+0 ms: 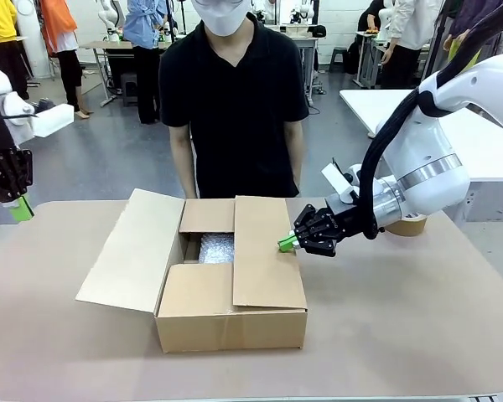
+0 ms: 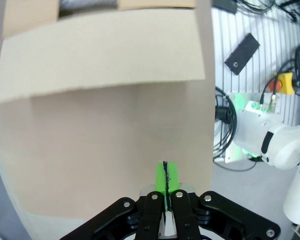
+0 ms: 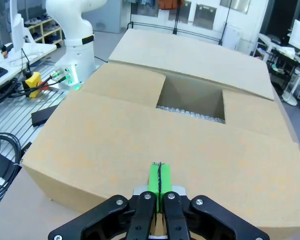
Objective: Wrap the clocks to prevent damage.
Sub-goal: Push the left (or right) flap of the Package Box to close it.
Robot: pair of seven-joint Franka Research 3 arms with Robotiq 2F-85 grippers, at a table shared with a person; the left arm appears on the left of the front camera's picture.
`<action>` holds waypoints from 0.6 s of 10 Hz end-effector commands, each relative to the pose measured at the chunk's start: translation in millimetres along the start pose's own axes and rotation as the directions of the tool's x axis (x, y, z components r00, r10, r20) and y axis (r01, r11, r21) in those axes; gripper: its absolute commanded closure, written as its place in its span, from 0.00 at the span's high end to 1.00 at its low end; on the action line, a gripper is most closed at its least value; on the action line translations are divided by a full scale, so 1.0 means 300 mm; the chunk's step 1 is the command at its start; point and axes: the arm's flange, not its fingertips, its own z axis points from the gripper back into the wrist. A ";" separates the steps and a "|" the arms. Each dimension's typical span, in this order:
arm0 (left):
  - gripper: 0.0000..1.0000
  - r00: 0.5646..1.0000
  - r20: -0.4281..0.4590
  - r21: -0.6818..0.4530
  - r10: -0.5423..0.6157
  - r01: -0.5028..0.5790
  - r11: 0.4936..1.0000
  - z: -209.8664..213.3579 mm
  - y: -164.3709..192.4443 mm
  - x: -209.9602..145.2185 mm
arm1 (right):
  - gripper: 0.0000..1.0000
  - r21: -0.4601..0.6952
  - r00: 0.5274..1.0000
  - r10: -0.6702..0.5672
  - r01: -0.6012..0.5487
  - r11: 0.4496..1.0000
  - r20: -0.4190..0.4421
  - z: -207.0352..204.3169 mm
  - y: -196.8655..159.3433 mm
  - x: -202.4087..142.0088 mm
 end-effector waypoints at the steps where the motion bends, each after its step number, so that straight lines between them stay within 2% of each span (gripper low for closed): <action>1: 0.00 0.930 0.343 -0.030 -0.136 0.155 0.987 -0.001 0.092 -0.139 | 0.01 -0.001 1.000 -0.005 0.005 1.000 -0.008 -0.006 0.001 -0.010; 2: 0.00 0.880 0.462 0.099 -0.112 0.075 0.992 -0.048 0.077 -0.201 | 0.01 -0.001 1.000 -0.005 0.005 1.000 -0.008 -0.006 0.001 -0.010; 3: 0.00 0.830 0.551 0.123 -0.087 0.023 0.992 -0.091 0.079 -0.243 | 0.01 -0.001 1.000 -0.005 0.005 1.000 -0.008 -0.006 0.001 -0.010; 4: 0.00 0.775 0.626 0.119 -0.084 0.012 0.993 -0.093 0.134 -0.278 | 0.01 -0.001 1.000 -0.005 0.005 1.000 -0.008 -0.006 0.001 -0.010; 5: 0.00 0.723 0.691 0.138 -0.023 -0.101 0.985 -0.179 0.097 -0.342 | 0.01 -0.001 1.000 -0.005 0.005 1.000 -0.008 -0.006 0.001 -0.010; 6: 0.00 0.718 0.696 0.150 0.014 -0.165 0.975 -0.246 0.084 -0.383 | 0.01 -0.001 1.000 -0.005 0.005 1.000 -0.008 -0.006 0.001 -0.010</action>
